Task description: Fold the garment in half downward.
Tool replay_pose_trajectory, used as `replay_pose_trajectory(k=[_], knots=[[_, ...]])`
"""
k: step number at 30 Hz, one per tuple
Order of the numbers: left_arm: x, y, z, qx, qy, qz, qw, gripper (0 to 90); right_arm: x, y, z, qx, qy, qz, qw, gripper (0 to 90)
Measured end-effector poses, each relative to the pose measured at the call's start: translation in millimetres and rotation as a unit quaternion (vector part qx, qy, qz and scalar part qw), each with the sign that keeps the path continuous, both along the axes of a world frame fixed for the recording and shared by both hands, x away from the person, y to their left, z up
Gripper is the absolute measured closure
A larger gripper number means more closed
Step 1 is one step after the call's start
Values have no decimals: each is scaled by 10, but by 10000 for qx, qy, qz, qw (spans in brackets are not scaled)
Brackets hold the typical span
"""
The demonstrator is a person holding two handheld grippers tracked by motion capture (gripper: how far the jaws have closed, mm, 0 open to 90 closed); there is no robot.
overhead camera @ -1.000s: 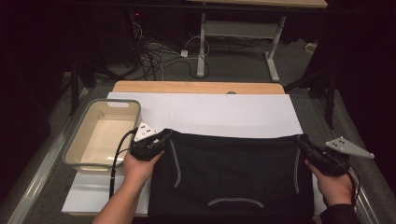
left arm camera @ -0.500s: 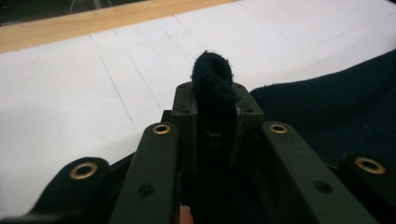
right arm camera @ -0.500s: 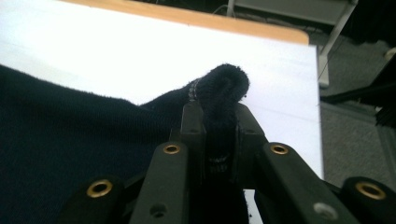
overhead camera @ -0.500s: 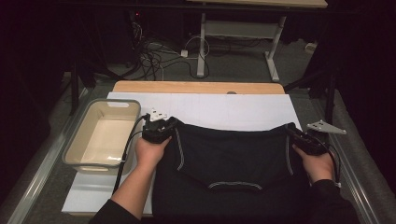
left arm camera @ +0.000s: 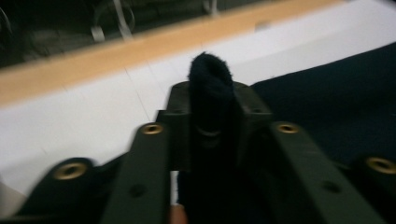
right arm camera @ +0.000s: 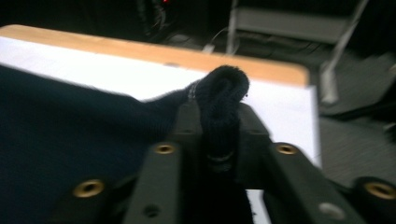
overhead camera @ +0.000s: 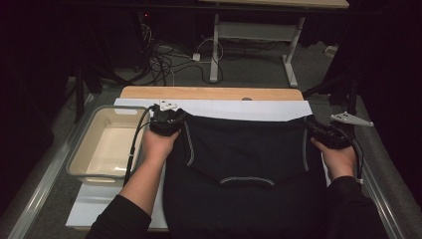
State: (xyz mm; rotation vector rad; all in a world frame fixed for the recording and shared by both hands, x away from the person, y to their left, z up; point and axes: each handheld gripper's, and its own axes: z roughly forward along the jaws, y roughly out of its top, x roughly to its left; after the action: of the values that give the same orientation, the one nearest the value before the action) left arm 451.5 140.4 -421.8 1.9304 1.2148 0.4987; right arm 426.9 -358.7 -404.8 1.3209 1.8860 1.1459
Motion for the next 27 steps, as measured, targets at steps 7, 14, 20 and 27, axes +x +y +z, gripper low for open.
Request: replay_pose_trajectory(k=[7,14,20,27], knots=[[-275,-45,-17,-437,-238,-462,9977,463,-168,27,-62,-228,210,160,9994,446],[-738,-12,-181,-471,-248,-975,9938,413,-676,16,-180,-313,362,325,9983,440],[-1099,13,-499,-359,-62,-1374,9898,386,-1074,-11,-489,-91,543,309,9980,439],[-1129,0,-699,-82,201,-1423,9896,386,-1220,40,-681,-152,692,306,9970,439]])
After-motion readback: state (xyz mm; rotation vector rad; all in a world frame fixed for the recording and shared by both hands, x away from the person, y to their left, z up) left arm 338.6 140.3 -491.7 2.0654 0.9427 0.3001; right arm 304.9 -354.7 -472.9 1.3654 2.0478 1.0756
